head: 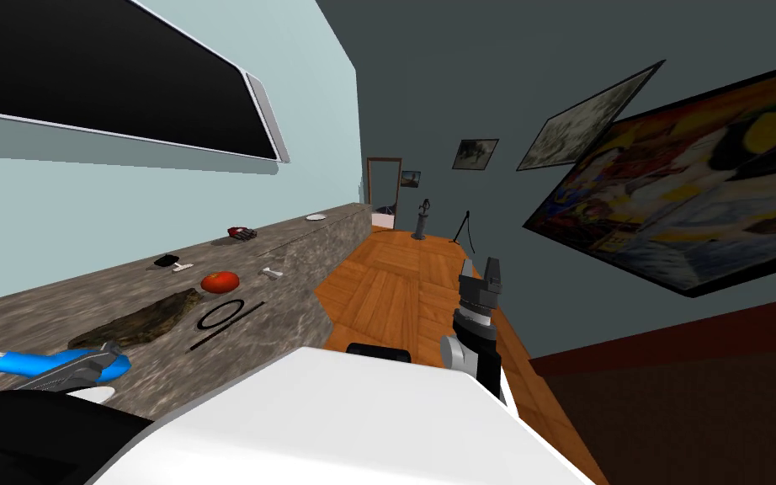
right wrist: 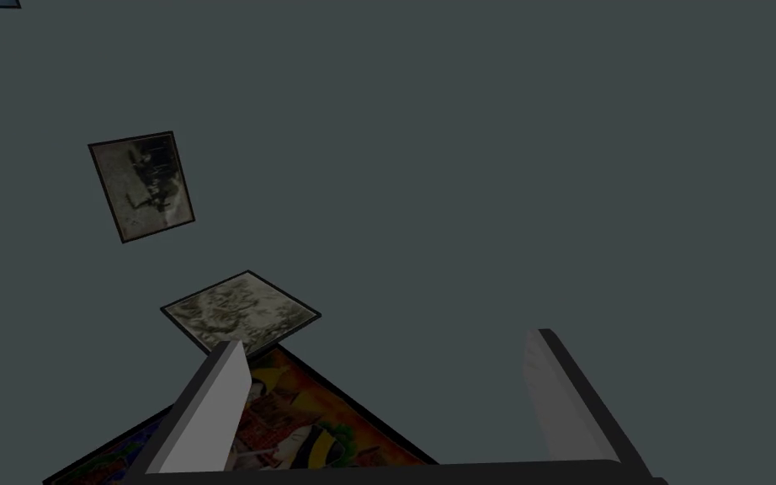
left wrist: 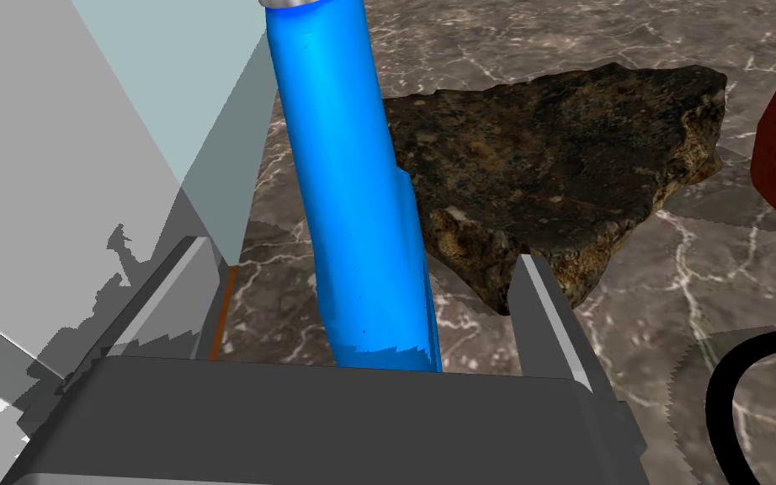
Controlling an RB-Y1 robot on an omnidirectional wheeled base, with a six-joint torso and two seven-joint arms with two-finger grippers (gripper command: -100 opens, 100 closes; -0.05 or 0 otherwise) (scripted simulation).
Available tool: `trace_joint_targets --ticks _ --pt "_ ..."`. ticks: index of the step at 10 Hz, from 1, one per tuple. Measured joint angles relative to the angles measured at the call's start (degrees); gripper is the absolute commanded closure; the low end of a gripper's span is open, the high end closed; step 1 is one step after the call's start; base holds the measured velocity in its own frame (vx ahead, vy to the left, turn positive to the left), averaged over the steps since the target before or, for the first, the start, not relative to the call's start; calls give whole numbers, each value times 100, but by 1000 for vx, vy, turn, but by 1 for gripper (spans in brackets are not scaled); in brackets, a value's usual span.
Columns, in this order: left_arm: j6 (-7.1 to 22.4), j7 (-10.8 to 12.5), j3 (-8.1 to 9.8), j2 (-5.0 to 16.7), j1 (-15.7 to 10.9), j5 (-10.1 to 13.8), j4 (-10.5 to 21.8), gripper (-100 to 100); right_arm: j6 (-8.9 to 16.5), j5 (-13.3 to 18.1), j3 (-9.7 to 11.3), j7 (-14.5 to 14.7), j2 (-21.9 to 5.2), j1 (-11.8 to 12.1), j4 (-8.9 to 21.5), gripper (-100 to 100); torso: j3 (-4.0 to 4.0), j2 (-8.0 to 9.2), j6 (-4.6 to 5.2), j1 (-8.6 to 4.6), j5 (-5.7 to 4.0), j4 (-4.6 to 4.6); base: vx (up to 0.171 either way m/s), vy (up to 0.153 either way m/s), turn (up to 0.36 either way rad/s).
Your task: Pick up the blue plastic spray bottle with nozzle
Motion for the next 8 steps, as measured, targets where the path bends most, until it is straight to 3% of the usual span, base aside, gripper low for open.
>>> trace_joint_targets --ticks 1,3,4,5,7,8 --pt "14 -40 18 -15 -33 7 146 -100 0 0 0 0 0 0 0 0 -4 -6 -1 6 1 -2 -114 -102 -333" --pt "-78 289 41 517 -313 -174 692 -100 0 0 2 0 1 -2 0 0 25 45 1 -46 -12 9 -132 -108 -119" --pt "-68 224 144 548 -460 -162 856 -100 0 0 1 0 1 -1 0 0 23 41 -3 -27 -7 9 -49 -14 30" --pt "17 -3 312 498 -617 -107 943 -100 0 0 0 0 0 -1 0 0 14 24 -2 -7 -2 6 -2 8 1" --pt "54 -141 371 454 -703 -91 1118 -100 0 0 0 0 0 0 0 0 -1 -2 -2 9 2 -1 13 12 -2" --pt "24 -66 302 506 -728 -116 1243 -100 0 0 0 0 0 0 0 0 -3 -5 -1 9 2 -1 -134 -96 -316"
